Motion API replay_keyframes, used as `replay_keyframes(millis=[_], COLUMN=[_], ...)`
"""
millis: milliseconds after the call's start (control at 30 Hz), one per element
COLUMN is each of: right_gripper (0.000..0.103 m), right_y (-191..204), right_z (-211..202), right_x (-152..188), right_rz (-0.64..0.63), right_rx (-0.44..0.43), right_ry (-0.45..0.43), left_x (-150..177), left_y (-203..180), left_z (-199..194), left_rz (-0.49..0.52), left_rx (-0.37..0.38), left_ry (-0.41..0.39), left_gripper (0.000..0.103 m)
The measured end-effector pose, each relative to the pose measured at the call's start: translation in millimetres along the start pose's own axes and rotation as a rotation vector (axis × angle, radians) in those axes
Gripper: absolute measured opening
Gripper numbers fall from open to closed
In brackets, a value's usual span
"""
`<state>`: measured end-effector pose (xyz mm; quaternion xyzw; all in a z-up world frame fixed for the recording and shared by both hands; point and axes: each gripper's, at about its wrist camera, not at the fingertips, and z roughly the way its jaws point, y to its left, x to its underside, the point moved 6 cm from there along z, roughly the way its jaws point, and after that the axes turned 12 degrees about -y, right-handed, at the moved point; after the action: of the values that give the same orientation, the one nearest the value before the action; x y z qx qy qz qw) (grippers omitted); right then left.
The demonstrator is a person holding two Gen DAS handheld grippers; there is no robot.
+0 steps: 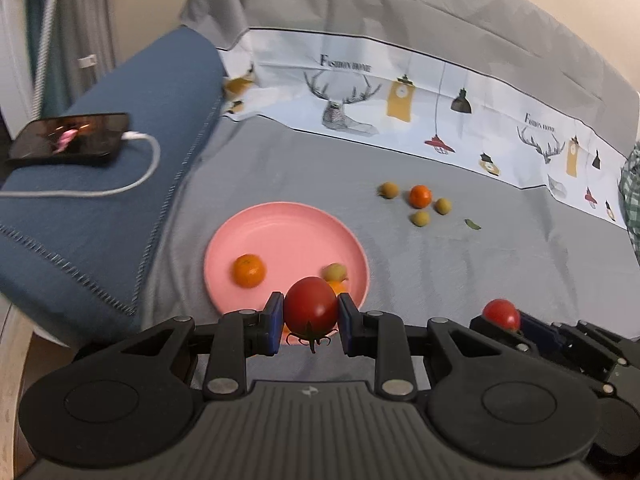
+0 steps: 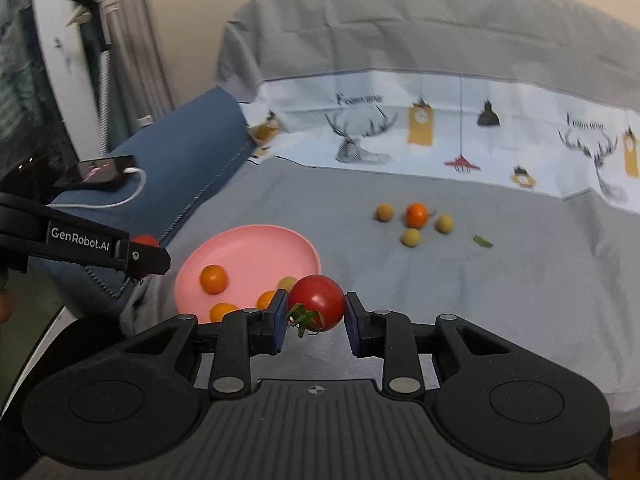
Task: Organize fruits
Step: 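Carry both held cherry tomatoes over the pink plate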
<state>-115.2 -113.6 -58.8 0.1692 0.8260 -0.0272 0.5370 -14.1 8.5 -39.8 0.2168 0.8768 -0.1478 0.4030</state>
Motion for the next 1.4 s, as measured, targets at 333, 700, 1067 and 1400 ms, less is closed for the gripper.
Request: replay_keyframes(millis=[333,700,1067,1400], right_gripper=[0.031,0.031,0.031,0.031], right_y=[13.8,14.3,16.7,17.0], right_z=[-35.7,-43.8,-36.2,-29.0], right_x=[-7.8,-8.0,-4.6,-3.6], right_rz=[-0.029,-0.029,-0.027,-0.033], right_rx=[-0.012,-0.006,0.000,0.003], right_ry=[-0.078,-0.100,-0.074,-0.056], left_x=[12.1,14.0,15.6,15.4], left_y=[13.4,13.3,16.7,19.1], left_z=[-42.6,-46.2,-39.1,-32.2], left_rz=[-0.026,-0.031,-0.044,-0.056], left_rx=[-0.020,-0.015,-0.016,-0.017], left_ry=[-0.061,-0.069,-0.053,-0.041], left_gripper=[0.031,0.031,0.031,0.031])
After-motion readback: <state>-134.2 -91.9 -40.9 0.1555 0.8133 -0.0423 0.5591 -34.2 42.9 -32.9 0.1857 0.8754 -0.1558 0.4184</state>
